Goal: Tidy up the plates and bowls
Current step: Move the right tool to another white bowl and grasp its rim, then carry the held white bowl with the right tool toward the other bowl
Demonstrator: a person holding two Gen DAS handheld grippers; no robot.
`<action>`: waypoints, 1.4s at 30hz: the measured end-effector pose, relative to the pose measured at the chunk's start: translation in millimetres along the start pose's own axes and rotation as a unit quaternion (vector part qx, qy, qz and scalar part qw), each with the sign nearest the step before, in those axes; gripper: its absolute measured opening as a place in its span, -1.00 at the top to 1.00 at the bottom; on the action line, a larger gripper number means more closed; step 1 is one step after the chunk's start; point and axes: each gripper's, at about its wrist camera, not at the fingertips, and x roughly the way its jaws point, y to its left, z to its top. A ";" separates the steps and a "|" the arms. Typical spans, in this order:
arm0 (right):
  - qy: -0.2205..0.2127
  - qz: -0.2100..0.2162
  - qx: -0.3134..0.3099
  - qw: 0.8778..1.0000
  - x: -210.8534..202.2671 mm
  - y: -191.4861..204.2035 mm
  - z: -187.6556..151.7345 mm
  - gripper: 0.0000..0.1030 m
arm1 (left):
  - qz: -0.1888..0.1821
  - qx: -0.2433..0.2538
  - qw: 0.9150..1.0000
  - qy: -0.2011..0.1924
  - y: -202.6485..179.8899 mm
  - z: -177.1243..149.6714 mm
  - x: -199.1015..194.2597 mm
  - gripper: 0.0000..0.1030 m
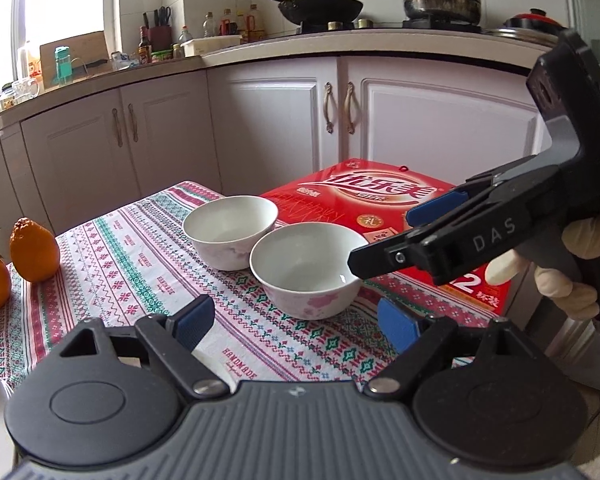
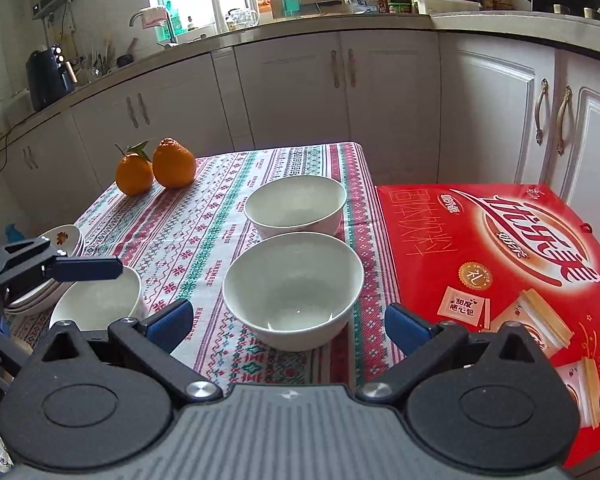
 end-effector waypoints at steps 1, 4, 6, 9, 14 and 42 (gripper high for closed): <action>0.001 0.001 0.001 1.000 2.3 -2.7 1.5 -1.00 | 0.002 0.000 1.000 0.002 -2.4 1.0 4.4 -0.72; 0.006 0.008 0.001 1.000 9.9 -10.4 5.7 -1.00 | 0.005 -0.006 1.000 0.012 -8.5 2.3 16.2 -0.72; 0.009 0.013 0.000 1.000 15.3 -15.4 8.9 -0.99 | 0.009 -0.005 1.000 0.018 -13.1 3.0 23.2 -0.72; 0.016 0.024 -0.008 1.000 22.5 -20.7 14.2 -0.99 | 0.012 -0.003 1.000 0.026 -19.0 4.9 32.6 -0.72; 0.026 0.051 -0.024 0.998 35.4 -27.4 23.3 -0.95 | 0.029 -0.011 0.999 0.040 -24.6 6.7 47.0 -0.72; 0.080 0.121 -0.025 0.989 94.2 -54.7 43.7 -0.54 | 0.033 -0.038 0.997 0.058 -21.7 7.2 81.4 -0.64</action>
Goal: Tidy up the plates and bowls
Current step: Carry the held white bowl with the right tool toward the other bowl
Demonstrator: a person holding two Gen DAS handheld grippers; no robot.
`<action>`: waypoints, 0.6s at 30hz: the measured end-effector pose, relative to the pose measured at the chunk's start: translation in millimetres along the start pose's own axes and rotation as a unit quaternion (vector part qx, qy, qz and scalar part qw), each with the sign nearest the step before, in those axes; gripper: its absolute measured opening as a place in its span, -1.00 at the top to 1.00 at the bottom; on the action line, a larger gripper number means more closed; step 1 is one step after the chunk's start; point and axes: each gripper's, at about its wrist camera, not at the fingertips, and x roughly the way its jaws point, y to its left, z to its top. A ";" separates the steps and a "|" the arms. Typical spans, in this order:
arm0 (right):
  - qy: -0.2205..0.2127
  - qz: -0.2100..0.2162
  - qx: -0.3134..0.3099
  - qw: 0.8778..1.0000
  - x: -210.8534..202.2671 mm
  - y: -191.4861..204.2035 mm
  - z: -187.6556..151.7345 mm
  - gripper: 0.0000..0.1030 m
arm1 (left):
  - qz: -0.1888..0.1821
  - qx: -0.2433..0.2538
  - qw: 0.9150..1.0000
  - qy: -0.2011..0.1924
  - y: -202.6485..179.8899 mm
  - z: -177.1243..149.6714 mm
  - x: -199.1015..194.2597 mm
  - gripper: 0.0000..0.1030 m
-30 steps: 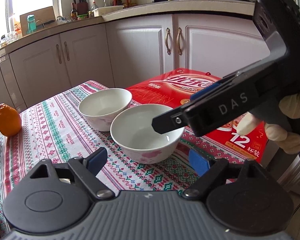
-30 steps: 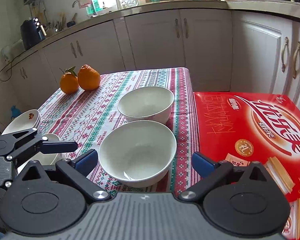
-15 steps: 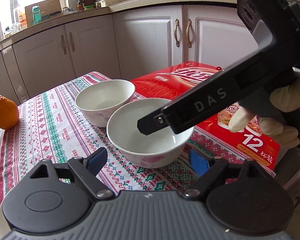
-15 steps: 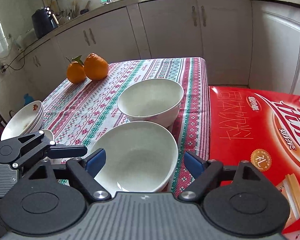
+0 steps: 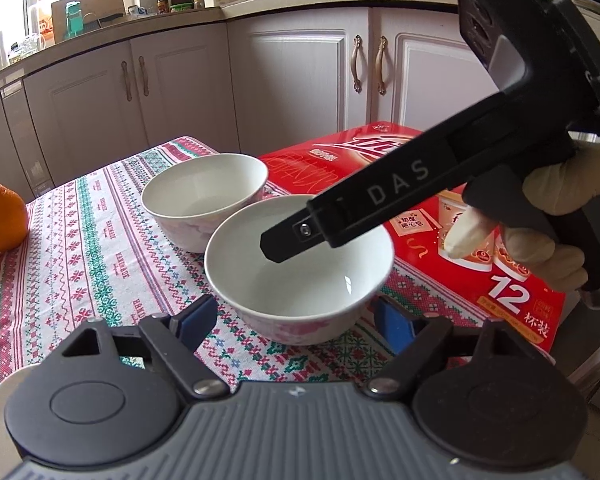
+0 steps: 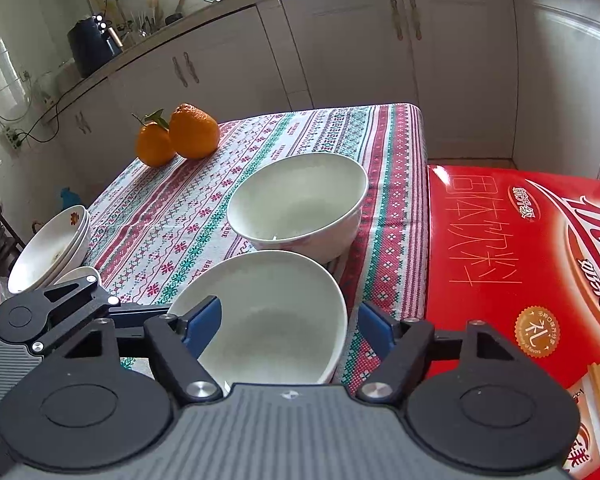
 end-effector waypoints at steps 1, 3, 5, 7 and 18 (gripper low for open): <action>0.000 0.002 0.001 1.000 0.4 -0.5 -0.1 -0.52 | 0.000 0.000 1.000 0.001 -0.1 -0.3 0.1 -0.63; 0.002 0.006 0.004 1.000 0.5 -1.5 -0.7 -0.51 | 0.002 0.000 1.000 0.000 0.0 0.1 0.9 -0.61; 0.003 0.010 0.007 1.000 0.8 -2.2 -1.1 -0.48 | 0.000 -0.003 1.000 0.000 1.0 0.0 0.7 -0.60; 0.004 0.014 0.009 1.000 1.0 -1.8 -1.2 -0.48 | -0.001 -0.003 1.000 -0.001 1.1 -0.1 0.6 -0.59; 0.012 0.012 0.007 1.000 -0.4 5.8 -2.1 -0.47 | -0.012 0.004 1.000 -0.003 2.8 1.4 -3.4 -0.55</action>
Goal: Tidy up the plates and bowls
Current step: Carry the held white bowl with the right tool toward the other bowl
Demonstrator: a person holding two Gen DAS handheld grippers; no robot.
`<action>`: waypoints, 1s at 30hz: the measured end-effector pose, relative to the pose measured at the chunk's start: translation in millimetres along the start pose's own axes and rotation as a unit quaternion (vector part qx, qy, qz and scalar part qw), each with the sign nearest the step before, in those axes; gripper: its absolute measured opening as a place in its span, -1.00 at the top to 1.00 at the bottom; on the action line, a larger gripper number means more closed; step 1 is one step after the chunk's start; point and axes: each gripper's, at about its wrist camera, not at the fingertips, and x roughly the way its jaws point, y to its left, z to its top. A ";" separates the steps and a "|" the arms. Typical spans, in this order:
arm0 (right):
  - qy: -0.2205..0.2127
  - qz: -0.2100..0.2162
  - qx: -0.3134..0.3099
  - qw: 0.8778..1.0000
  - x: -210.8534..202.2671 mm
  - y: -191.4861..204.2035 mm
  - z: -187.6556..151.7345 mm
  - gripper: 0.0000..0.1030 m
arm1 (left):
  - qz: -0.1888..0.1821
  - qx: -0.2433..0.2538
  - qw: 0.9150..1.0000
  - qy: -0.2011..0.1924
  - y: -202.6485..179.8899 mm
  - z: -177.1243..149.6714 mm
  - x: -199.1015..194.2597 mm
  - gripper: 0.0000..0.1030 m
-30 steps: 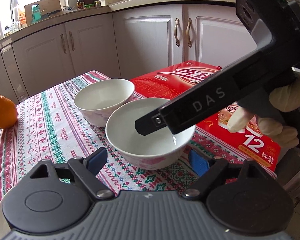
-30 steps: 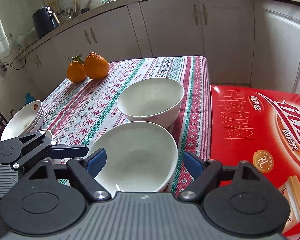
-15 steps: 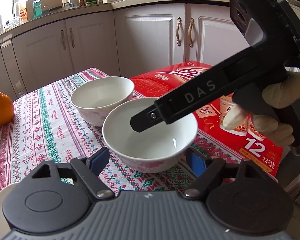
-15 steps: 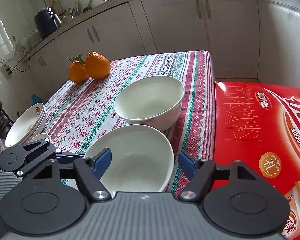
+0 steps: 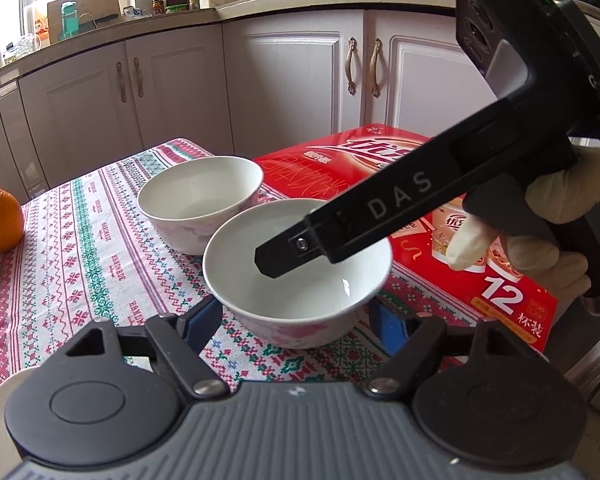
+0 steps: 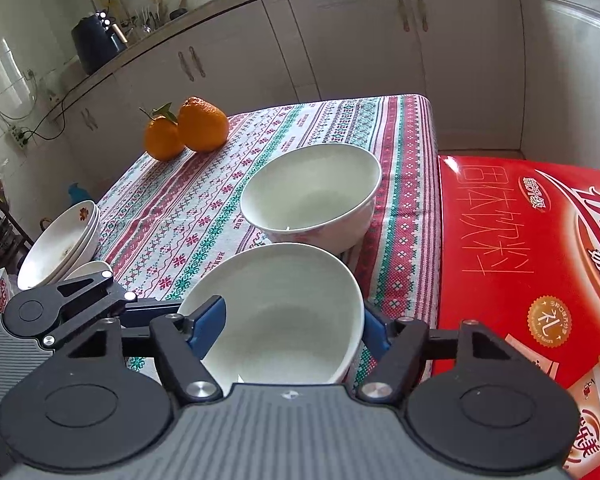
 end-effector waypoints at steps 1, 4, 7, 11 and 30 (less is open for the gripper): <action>0.000 -0.001 0.002 1.000 -1.1 0.1 0.0 -0.47 | -0.001 0.002 1.000 0.000 0.0 -0.1 -1.4 -0.55; -0.003 -0.003 0.003 1.000 -5.7 3.7 -0.7 -0.48 | -0.003 0.009 1.000 -0.002 0.1 -0.2 -8.0 -0.55; -0.006 -0.006 0.006 1.000 -12.1 9.1 -1.6 -0.48 | -0.007 0.018 1.000 -0.002 -0.8 0.5 -15.7 -0.55; -0.006 -0.008 0.006 1.000 -20.3 20.2 -1.5 -0.48 | -0.011 0.024 1.000 -0.002 0.4 2.2 -28.2 -0.55; -0.006 0.018 -0.024 1.000 -42.3 94.3 -2.8 -0.48 | 0.003 0.014 1.000 -0.008 20.5 -12.0 -98.8 -0.55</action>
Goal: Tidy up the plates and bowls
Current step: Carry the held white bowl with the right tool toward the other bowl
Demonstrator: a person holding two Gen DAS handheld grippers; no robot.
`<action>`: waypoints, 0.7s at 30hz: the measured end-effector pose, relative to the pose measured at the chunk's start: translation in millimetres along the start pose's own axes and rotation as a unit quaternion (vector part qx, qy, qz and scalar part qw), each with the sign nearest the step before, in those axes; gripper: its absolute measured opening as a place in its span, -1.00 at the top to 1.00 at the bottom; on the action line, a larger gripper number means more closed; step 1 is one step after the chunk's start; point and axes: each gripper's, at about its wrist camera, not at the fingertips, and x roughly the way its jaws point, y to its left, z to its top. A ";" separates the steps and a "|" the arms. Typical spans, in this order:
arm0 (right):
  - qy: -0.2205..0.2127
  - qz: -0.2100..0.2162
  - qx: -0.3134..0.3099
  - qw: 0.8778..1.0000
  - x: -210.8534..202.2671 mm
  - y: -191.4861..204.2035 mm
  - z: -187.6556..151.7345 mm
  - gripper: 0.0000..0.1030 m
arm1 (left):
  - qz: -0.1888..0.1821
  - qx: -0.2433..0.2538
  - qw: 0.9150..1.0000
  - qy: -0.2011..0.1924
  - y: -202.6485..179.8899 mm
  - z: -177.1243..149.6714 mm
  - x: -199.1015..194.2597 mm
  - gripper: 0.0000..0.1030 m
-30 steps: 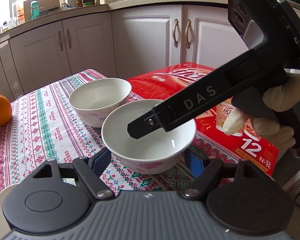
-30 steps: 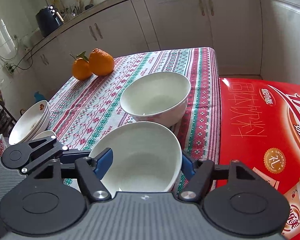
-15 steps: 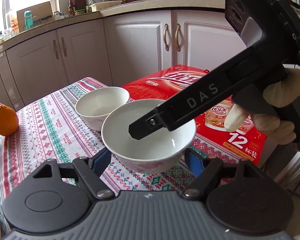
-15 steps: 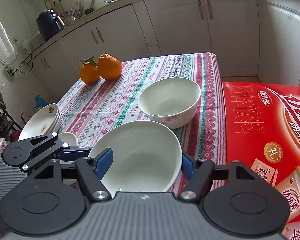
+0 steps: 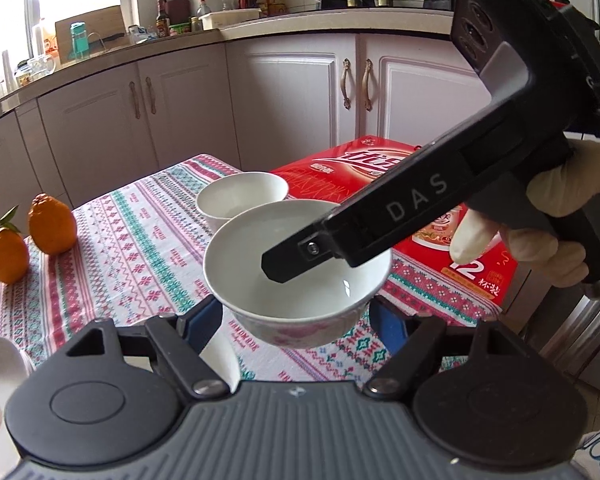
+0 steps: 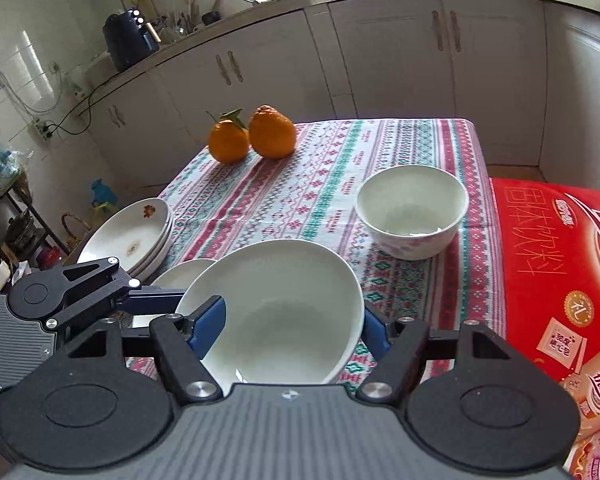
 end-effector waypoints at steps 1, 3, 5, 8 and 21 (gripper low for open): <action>0.001 0.003 -0.002 1.000 0.6 3.9 0.1 -0.48 | 0.002 -0.002 1.000 -0.001 1.8 -1.7 -3.3 -0.55; 0.003 0.010 -0.008 1.000 2.6 12.1 1.2 -0.48 | 0.007 -0.009 1.000 -0.003 5.5 -5.8 -10.4 -0.55; 0.004 0.015 -0.015 1.000 5.5 21.1 3.0 -0.48 | 0.012 -0.015 1.000 -0.004 10.2 -9.1 -17.2 -0.55; 0.003 0.023 -0.025 0.999 10.0 32.1 6.7 -0.48 | 0.025 -0.021 0.999 -0.007 16.5 -11.3 -24.5 -0.55; 0.017 0.057 -0.064 0.996 42.6 65.1 22.3 -0.48 | 0.066 -0.057 0.996 -0.004 45.6 -28.1 -37.6 -0.55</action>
